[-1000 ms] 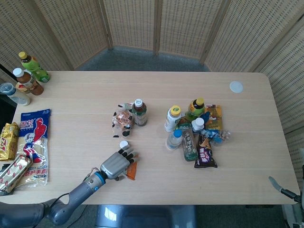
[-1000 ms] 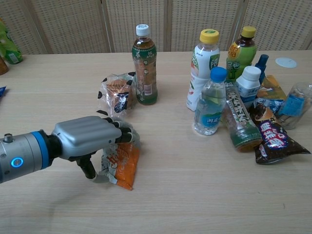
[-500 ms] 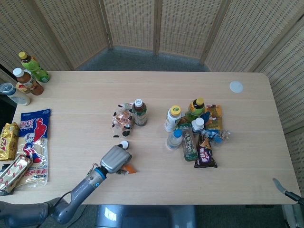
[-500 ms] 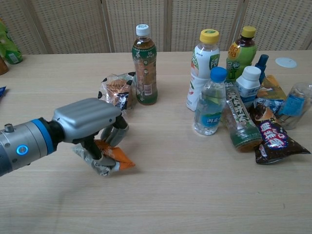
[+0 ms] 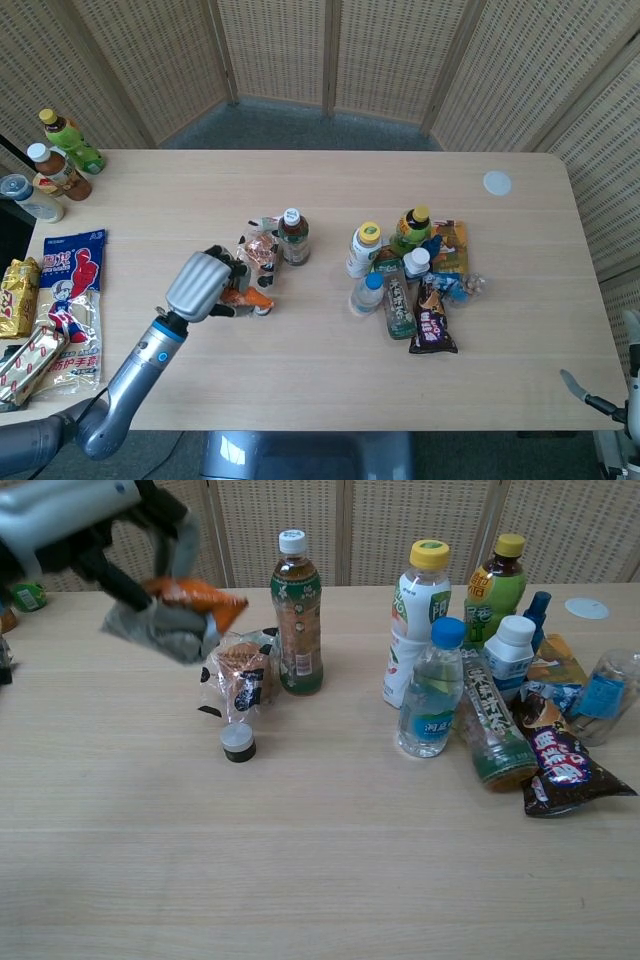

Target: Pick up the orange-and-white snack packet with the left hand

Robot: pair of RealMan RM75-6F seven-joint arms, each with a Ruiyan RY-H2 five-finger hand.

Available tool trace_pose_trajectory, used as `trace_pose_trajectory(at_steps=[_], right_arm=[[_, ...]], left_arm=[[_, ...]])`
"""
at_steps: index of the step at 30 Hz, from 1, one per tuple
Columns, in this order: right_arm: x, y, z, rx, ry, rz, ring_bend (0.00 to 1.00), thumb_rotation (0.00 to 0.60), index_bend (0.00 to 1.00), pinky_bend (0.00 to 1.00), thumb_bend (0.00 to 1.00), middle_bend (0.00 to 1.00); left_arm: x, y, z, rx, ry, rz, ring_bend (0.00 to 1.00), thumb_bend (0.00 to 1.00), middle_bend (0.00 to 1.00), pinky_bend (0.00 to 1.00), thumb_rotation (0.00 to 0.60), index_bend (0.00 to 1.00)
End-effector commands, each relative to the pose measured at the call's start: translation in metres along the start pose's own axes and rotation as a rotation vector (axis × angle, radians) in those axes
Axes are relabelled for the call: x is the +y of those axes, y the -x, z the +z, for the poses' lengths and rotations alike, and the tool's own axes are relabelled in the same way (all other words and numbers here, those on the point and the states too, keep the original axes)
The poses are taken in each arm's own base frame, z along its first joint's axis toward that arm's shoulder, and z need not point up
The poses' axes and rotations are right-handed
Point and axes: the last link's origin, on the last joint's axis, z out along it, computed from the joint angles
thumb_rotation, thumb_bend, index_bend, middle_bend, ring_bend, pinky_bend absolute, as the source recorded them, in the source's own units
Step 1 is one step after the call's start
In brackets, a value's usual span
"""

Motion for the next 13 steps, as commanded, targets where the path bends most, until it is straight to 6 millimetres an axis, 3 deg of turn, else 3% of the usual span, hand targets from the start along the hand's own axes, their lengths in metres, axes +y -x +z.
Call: trace_pose_trajectory(at_steps=[1,6,13], right_arm=[[0.000,0.002,0.000,0.001,-0.003,0.006,0.00,0.391,0.00,0.00,0.15,0.00],[0.000,0.004,-0.001,0.002,-0.001,0.014,0.00,0.390,0.00,0.00,0.15,0.00],[0.005,0.002,-0.003,0.004,0.014,0.016,0.00,0.390,0.00,0.00,0.15,0.00]], left_arm=[[0.001,-0.036,0.006,0.166,0.019,-0.060,0.62,0.18,0.70,0.40,0.600,0.67],[0.006,-0.054,0.016,0.221,0.027,-0.106,0.61,0.18,0.70,0.39,0.600,0.67],[0.013,-0.054,0.021,0.210,0.037,-0.113,0.61,0.17,0.69,0.39,0.600,0.67]])
